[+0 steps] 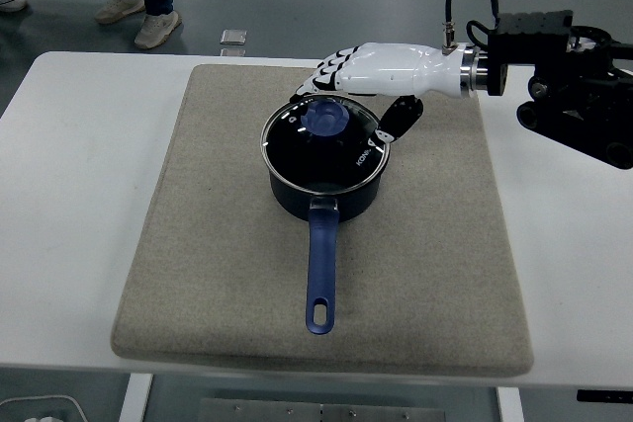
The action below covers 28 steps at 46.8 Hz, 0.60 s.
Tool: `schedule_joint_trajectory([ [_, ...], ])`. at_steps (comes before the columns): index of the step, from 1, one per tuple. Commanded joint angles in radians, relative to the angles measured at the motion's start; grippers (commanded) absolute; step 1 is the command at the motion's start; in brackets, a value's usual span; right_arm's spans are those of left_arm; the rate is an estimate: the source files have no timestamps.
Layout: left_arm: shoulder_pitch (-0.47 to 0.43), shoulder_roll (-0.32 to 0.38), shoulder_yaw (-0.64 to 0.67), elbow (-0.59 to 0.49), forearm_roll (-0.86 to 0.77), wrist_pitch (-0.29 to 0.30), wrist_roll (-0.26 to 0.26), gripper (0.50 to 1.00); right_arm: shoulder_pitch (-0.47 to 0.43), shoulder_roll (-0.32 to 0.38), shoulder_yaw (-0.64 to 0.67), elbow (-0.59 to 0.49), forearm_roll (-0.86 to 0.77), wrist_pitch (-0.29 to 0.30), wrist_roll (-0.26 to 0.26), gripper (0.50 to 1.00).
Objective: Lift the pot lid and place it to the right of the pot.
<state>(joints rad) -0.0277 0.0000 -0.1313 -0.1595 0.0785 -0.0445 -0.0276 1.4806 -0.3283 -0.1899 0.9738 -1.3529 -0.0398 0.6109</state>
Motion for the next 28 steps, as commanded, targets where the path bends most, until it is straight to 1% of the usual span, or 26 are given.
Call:
schedule_joint_trajectory([
  [1, 0.0, 0.0, 0.001, 0.0, 0.0, 0.0, 0.0, 1.0, 0.003, -0.001, 0.001, -0.001, 0.0, 0.0, 0.0, 0.936],
  [16, 0.0, 0.0, -0.001, 0.0, 0.001, 0.0, 0.0, 1.0, 0.001, 0.0, 0.003, -0.01, 0.0, -0.002, 0.0, 0.936],
  [21, 0.0, 0.0, -0.001, 0.0, 0.0, 0.0, 0.0, 1.0, -0.005, 0.029, 0.0, -0.023, -0.002, -0.003, 0.0, 0.936],
  [28, 0.0, 0.0, -0.001, 0.0, 0.0, 0.0, 0.0, 1.0, -0.013, 0.04, 0.0, -0.04, -0.014, -0.029, 0.0, 0.936],
])
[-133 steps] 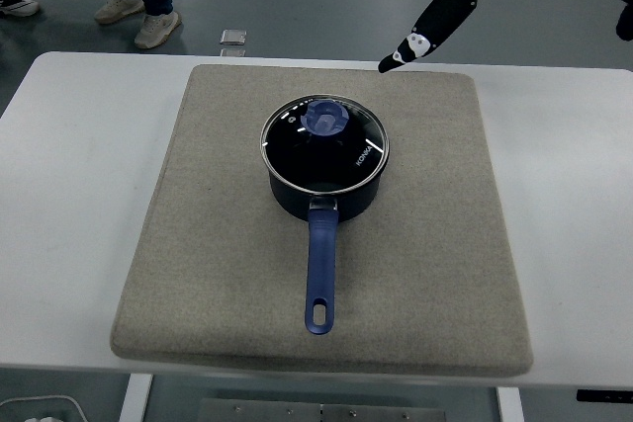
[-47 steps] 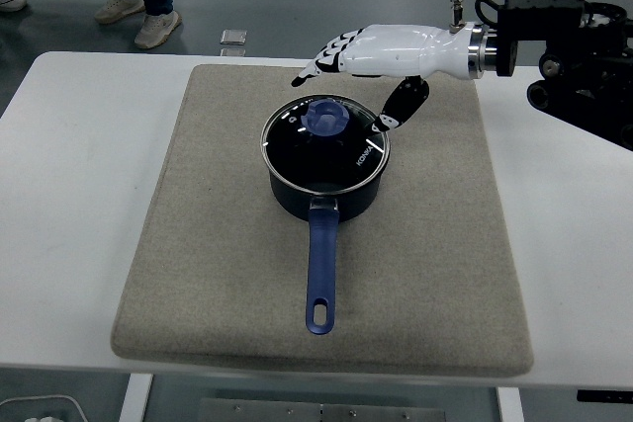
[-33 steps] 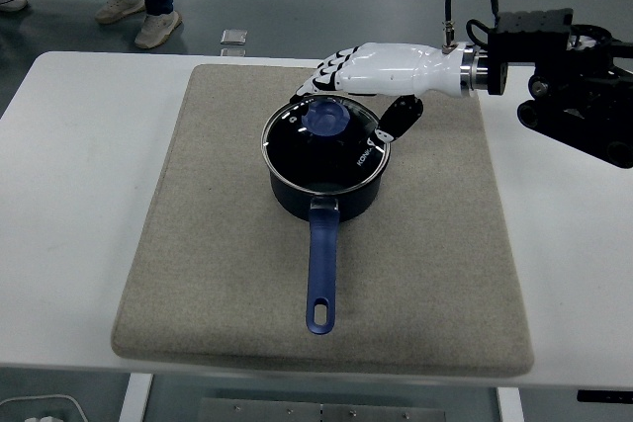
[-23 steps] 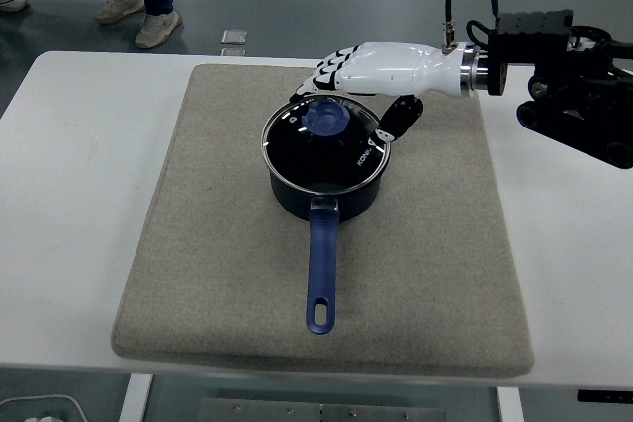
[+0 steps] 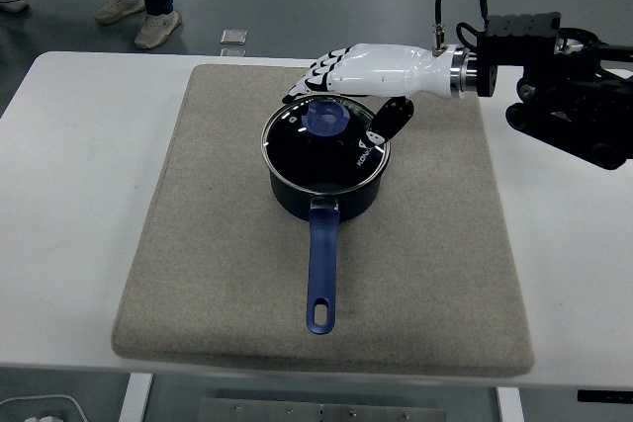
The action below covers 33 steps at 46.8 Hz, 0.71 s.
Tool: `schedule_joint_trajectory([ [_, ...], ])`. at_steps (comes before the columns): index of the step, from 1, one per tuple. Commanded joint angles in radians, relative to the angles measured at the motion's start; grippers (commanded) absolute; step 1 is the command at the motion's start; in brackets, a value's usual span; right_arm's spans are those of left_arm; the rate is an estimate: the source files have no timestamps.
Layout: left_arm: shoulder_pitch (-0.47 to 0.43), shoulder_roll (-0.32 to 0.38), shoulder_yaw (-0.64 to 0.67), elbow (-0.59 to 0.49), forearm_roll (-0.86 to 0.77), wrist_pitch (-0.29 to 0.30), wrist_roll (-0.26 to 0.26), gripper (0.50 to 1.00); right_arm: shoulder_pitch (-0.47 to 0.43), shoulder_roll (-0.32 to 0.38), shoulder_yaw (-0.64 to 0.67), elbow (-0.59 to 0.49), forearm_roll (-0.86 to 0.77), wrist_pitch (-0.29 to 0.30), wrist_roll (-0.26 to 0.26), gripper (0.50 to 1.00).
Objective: Lift the pot lid and place it to the right of the pot.
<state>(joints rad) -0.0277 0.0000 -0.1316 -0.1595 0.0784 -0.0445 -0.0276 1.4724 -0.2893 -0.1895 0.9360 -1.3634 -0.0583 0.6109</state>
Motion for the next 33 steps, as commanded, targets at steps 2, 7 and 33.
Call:
schedule_joint_trajectory([
  [2, 0.0, 0.0, 0.0, 0.0, 0.0, 0.0, 0.0, 1.0, -0.006, 0.002, -0.001, -0.002, -0.005, -0.017, 0.0, 0.936],
  [7, 0.0, 0.0, 0.0, 0.0, 0.0, 0.0, 0.0, 1.0, -0.006, 0.002, -0.001, -0.008, -0.005, -0.026, 0.0, 0.936],
  [33, 0.0, 0.0, 0.001, 0.0, 0.0, 0.0, 0.0, 1.0, -0.023, 0.047, -0.002, -0.022, -0.022, -0.034, 0.0, 0.936],
])
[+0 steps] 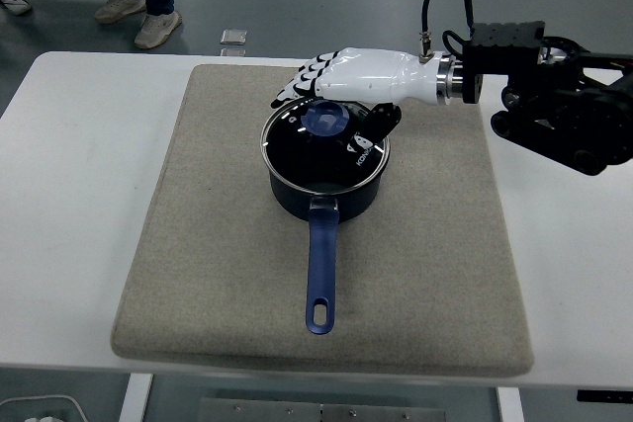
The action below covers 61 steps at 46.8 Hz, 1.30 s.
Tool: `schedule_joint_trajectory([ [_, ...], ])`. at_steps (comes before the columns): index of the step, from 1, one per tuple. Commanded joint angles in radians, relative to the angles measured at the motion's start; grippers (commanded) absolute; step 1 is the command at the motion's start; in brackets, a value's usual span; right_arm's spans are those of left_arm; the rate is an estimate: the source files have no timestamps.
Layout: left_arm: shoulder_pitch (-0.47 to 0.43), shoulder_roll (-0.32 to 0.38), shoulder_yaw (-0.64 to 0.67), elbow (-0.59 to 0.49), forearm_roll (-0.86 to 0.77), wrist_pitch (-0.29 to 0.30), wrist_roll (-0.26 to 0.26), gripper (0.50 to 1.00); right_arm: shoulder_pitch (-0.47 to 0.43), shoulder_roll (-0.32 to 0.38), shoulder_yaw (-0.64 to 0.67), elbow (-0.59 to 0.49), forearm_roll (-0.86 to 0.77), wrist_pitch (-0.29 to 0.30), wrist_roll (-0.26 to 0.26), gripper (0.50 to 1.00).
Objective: Lift the pot lid and place it to the right of the pot.
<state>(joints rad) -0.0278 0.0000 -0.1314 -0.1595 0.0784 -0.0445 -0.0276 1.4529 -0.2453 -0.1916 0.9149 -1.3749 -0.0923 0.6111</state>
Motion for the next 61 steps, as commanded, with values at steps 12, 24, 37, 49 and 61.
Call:
schedule_joint_trajectory([
  [12, 0.0, 0.0, 0.0, 0.0, 0.001, 0.0, 0.0, 1.0, -0.013, 0.001, 0.001, -0.019, -0.016, 0.0, 0.0, 0.934],
  [24, 0.0, 0.0, 0.0, 0.0, 0.0, 0.0, 0.0, 1.0, -0.023, 0.001, 0.001, -0.024, -0.016, 0.0, 0.0, 0.932],
  [37, 0.0, 0.0, 0.001, 0.0, 0.0, 0.0, 0.0, 1.0, -0.025, -0.009, 0.003, -0.041, -0.016, -0.001, 0.0, 0.932],
  [49, 0.0, 0.0, 0.001, 0.0, 0.0, 0.0, 0.0, 1.0, -0.019, -0.002, 0.003, -0.047, -0.015, 0.0, 0.0, 0.932],
  [61, 0.0, 0.0, 0.001, 0.0, 0.001, 0.0, 0.0, 1.0, -0.019, 0.0, 0.001, -0.045, -0.013, 0.008, 0.0, 0.907],
])
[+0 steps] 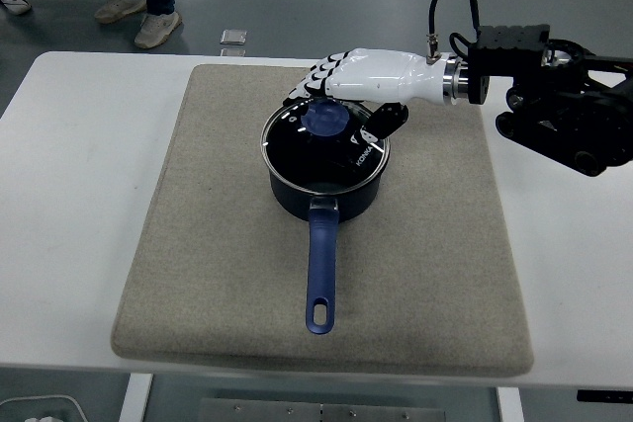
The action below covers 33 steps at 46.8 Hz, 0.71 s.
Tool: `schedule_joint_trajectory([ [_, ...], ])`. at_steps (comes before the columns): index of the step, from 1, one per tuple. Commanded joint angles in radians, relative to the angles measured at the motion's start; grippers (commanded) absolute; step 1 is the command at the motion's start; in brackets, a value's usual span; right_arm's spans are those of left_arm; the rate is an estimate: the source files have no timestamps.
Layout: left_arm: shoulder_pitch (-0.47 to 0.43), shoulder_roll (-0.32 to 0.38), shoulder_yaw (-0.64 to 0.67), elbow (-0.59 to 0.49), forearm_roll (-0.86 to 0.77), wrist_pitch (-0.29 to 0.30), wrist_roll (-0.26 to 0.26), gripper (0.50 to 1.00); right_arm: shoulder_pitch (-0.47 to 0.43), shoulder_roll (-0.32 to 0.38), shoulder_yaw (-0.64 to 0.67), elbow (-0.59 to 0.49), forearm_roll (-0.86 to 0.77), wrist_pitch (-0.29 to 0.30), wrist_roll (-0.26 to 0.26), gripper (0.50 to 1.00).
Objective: Lift the pot lid and place it to the right of the pot.
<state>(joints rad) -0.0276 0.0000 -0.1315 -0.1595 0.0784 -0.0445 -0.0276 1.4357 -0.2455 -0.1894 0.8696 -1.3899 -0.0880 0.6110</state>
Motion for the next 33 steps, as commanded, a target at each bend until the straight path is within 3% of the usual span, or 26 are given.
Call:
schedule_joint_trajectory([
  [1, 0.0, 0.0, 0.0, 0.0, 0.0, 0.0, 0.0, 1.0, -0.003, 0.0, -0.001, 0.0, 0.003, 0.005, 0.0, 0.905],
  [6, 0.0, 0.0, 0.0, 0.0, 0.0, 0.0, 0.0, 1.0, -0.003, 0.0, -0.001, 0.0, 0.008, 0.011, 0.0, 0.899],
  [9, 0.0, 0.0, 0.0, 0.0, 0.0, 0.0, 0.0, 1.0, -0.001, 0.002, -0.001, 0.0, 0.012, 0.027, 0.0, 0.828],
  [12, 0.0, 0.0, 0.001, 0.0, 0.0, 0.0, 0.0, 1.0, -0.001, 0.0, 0.001, 0.0, 0.014, 0.053, 0.0, 0.817],
  [21, 0.0, 0.0, 0.0, 0.0, 0.0, 0.0, 0.0, 1.0, 0.002, 0.0, 0.007, 0.011, 0.018, 0.089, 0.0, 0.725],
  [25, 0.0, 0.0, 0.0, 0.0, 0.0, 0.0, 0.0, 1.0, 0.002, 0.0, 0.008, 0.012, 0.018, 0.125, 0.0, 0.621],
  [27, 0.0, 0.0, 0.0, 0.0, 0.0, 0.0, 0.0, 1.0, 0.002, 0.0, 0.008, 0.014, 0.018, 0.136, 0.0, 0.5],
  [33, 0.0, 0.0, 0.001, 0.0, 0.001, 0.0, 0.0, 1.0, 0.002, 0.0, 0.008, 0.014, 0.017, 0.157, 0.0, 0.5],
])
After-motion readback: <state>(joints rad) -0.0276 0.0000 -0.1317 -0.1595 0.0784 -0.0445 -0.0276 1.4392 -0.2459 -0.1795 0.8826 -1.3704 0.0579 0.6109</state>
